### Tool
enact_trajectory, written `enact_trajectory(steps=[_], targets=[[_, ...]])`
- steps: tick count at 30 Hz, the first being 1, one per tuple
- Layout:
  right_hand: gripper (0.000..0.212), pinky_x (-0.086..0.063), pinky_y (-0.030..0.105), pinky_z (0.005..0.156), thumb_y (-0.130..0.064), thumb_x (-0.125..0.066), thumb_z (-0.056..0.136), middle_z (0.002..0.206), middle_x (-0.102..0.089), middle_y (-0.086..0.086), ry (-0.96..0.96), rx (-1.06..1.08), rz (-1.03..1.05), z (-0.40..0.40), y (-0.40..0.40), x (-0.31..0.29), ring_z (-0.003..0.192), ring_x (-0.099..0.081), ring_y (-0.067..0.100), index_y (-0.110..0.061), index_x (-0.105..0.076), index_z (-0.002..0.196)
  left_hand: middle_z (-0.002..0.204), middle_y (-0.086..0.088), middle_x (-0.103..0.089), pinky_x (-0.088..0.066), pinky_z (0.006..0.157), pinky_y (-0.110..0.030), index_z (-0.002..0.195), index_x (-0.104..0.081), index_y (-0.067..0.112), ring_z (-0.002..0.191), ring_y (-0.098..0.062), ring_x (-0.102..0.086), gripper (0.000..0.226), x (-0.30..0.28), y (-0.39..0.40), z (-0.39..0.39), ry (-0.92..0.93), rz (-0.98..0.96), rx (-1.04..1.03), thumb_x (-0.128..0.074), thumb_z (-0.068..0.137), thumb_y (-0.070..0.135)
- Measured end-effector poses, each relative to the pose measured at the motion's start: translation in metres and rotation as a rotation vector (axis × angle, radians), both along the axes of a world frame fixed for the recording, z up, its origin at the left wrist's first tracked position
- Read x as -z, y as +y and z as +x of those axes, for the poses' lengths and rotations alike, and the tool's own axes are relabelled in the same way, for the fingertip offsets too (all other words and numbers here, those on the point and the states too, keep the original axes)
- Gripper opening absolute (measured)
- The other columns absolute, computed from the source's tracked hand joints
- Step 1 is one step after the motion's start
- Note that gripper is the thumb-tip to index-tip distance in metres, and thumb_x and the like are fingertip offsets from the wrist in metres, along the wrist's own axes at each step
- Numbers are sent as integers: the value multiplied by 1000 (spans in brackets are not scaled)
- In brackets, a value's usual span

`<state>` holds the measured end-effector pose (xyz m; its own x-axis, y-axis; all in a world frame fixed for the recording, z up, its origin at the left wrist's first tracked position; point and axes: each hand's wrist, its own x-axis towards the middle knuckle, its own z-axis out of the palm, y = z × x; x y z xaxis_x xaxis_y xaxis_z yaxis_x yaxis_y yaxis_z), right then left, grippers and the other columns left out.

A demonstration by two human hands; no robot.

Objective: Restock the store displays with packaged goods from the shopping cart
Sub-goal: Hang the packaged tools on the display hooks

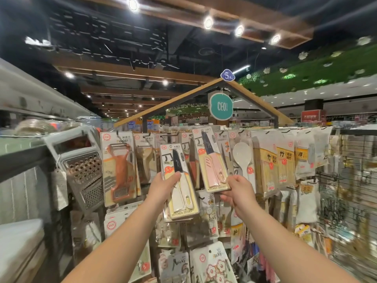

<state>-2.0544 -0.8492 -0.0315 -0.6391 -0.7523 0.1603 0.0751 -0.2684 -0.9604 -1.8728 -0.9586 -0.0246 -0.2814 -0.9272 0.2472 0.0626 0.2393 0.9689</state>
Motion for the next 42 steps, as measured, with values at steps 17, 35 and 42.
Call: enact_trajectory(steps=[17, 35, 42], targets=[[18, -58, 26, 52, -19, -45, 104, 100, -72, 15, -63, -89, 83, 9, -7, -17, 85, -72, 28, -9, -57, 113, 104, 0, -74, -57, 79, -36, 118, -60, 20, 92, -20, -72, 31, 2, 7, 0, 61, 20, 31, -68, 92, 33], [26, -40, 28, 51, -34, -71, 86, 66, -53, -1, 600, -160, 238, 50, 15, 2, 50, -46, 10, -14, -53, 83, 98, -9, -74, -57, 57, -30, 116, -61, 9, 77, -20, -73, 28, 3, 35, -10, 243, 142, 161, -69, 92, 21], [25, -59, 31, 55, -29, -53, 99, 109, -69, 24, 344, -95, 201, 43, 7, -5, 93, -72, 30, -9, -62, 110, 97, -9, -74, -58, 77, -40, 104, -56, 14, 84, -23, -72, 13, -2, 33, -8, 244, 112, 192, -65, 94, 17]])
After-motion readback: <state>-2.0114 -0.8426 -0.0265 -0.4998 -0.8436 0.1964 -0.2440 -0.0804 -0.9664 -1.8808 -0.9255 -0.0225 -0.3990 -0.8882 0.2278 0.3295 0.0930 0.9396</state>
